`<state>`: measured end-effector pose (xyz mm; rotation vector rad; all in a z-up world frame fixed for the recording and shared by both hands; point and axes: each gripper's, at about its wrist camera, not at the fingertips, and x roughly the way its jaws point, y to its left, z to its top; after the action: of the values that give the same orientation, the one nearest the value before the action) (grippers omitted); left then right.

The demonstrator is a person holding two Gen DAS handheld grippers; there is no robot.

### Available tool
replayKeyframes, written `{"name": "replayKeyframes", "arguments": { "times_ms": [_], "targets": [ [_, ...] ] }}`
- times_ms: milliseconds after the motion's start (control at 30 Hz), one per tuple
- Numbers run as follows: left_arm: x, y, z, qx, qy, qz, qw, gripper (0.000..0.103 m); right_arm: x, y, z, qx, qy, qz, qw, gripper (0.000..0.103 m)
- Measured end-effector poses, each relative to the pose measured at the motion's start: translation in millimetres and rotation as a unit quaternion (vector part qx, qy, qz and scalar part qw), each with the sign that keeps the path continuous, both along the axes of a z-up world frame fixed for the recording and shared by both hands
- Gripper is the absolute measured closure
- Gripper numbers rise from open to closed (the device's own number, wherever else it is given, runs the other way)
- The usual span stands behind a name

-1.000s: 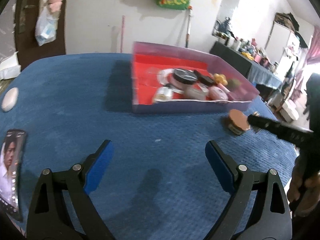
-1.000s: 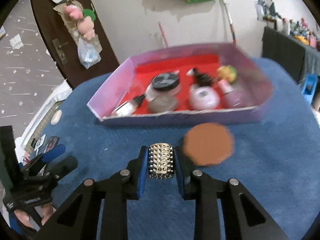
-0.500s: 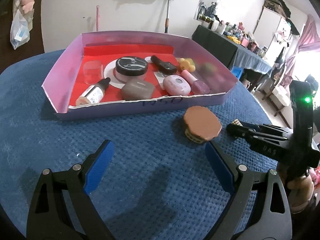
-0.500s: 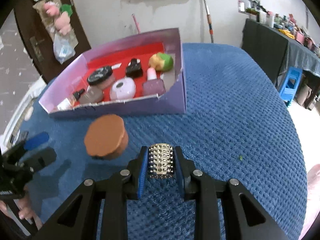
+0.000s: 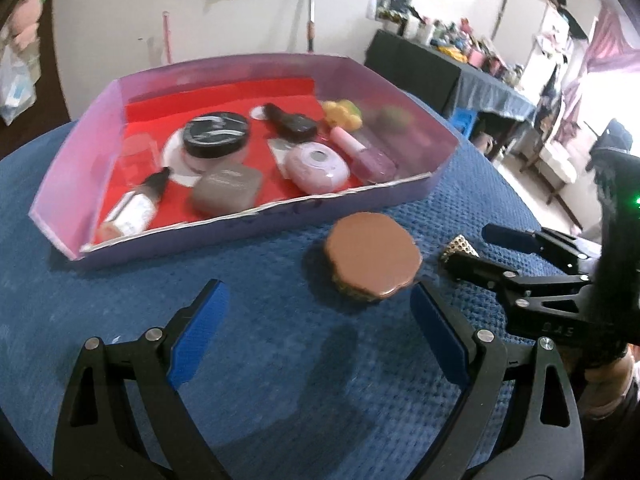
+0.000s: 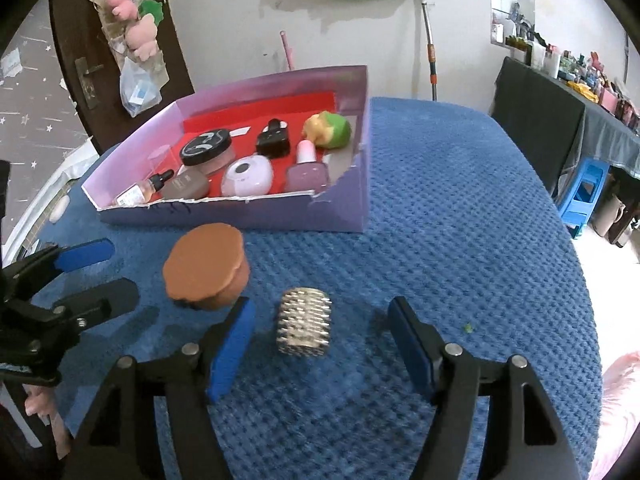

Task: Organize rigid objects
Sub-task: 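Grasp the brown round compact with the left tool while the right tool holds the roller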

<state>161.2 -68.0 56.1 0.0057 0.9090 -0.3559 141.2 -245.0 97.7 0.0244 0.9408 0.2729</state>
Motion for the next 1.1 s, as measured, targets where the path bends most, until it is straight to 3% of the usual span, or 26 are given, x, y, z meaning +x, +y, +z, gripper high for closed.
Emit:
{"name": "replayKeyframes", "arguments": {
  "times_ms": [333,700,767,833,900,933,1100],
  "targets": [
    [23,-40,-14,0.029,0.023,-0.012,0.9992,0.01,-4,-33,6,0.016,0.0,0.005,1.0,0.028],
    [32,-43,-21,0.047,0.022,-0.014,0.9986,0.01,-3,-12,-3,-0.003,0.004,0.065,0.998,0.028],
    [31,-45,-21,0.052,0.017,-0.018,0.9983,0.011,0,-6,-4,-0.016,0.004,0.073,0.997,0.038],
    [32,-48,-21,0.049,0.012,-0.03,0.9983,0.026,2,-1,-6,-0.025,0.006,0.081,0.996,0.055],
    [30,-50,-17,0.037,0.009,-0.046,0.9982,0.04,3,2,-6,-0.027,0.001,0.09,0.996,0.064],
    [29,-51,-16,0.037,0.01,-0.049,0.9981,0.04,3,3,-6,-0.022,0.002,0.095,0.995,0.074],
    [22,-39,-3,0.002,0.008,-0.052,0.9986,0.04,-3,-2,3,0.0,-0.008,0.085,0.996,0.074]
  ]
}}
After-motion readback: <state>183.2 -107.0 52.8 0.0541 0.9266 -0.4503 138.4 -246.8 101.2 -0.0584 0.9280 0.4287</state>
